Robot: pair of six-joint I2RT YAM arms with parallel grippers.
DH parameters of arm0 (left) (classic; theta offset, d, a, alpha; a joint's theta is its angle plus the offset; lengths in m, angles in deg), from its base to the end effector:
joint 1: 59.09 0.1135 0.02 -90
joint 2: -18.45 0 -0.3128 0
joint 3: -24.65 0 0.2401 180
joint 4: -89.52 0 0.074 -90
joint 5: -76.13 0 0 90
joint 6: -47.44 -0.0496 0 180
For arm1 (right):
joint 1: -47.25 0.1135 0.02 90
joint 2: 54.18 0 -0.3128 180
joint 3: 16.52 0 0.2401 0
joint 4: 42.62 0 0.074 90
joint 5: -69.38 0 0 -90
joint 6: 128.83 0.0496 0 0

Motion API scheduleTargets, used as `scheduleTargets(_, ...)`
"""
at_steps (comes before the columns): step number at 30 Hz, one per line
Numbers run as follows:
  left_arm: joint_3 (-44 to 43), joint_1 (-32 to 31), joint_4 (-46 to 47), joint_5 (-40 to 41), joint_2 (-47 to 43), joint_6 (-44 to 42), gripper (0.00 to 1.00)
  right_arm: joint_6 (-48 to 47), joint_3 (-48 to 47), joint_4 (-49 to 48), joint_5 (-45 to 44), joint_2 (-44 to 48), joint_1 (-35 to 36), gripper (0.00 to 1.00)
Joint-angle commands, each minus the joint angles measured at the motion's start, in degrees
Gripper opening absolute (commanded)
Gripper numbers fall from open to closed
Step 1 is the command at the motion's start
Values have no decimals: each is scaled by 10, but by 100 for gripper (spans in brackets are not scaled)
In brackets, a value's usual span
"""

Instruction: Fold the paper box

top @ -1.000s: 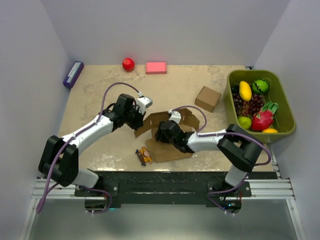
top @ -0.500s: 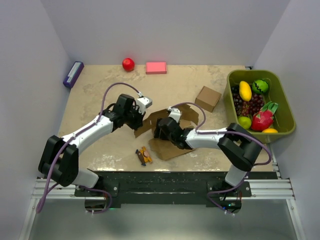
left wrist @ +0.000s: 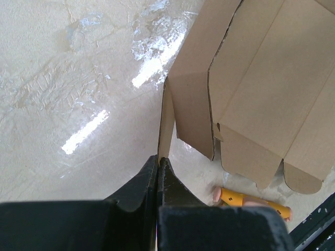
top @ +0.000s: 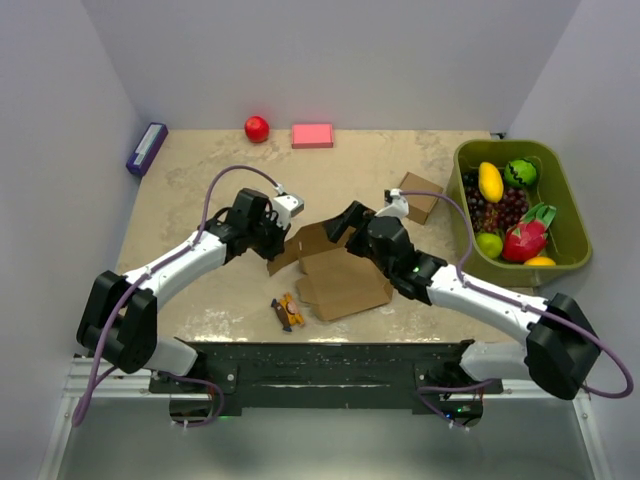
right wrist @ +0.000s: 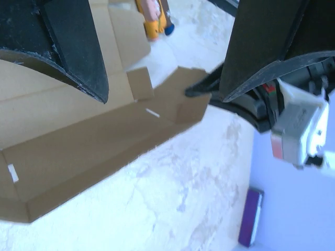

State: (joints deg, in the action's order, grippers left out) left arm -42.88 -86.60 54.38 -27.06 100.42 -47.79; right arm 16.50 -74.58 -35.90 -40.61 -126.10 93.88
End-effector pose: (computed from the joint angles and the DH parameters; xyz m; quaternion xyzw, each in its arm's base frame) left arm 0.2503 -0.1431 0.2703 0.3008 0.8832 -0.1721 0.3159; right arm 0.1970 0.1839 0.3109 0.1600 0.7997 0.3459 0.4639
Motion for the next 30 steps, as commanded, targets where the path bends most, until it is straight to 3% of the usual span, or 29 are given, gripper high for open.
scheduleTargets(1,5,-3,-5,2,-15,-13,0,49,-8,-39,-8,-17,-20,90)
scheduleTargets(8,6,-6,-4,6,-16,-14,0,85,-17,-110,12,-77,-48,89)
scheduleTargets(13,6,-7,-4,8,-16,-14,0,82,-28,-129,-22,-124,-54,89)
scheduleTargets(22,6,-7,-3,8,-16,-14,0,72,-26,-151,-39,-135,-57,88)
scheduleTargets(30,6,-7,-3,8,-16,-14,0,73,-21,-160,-28,-162,-58,82)
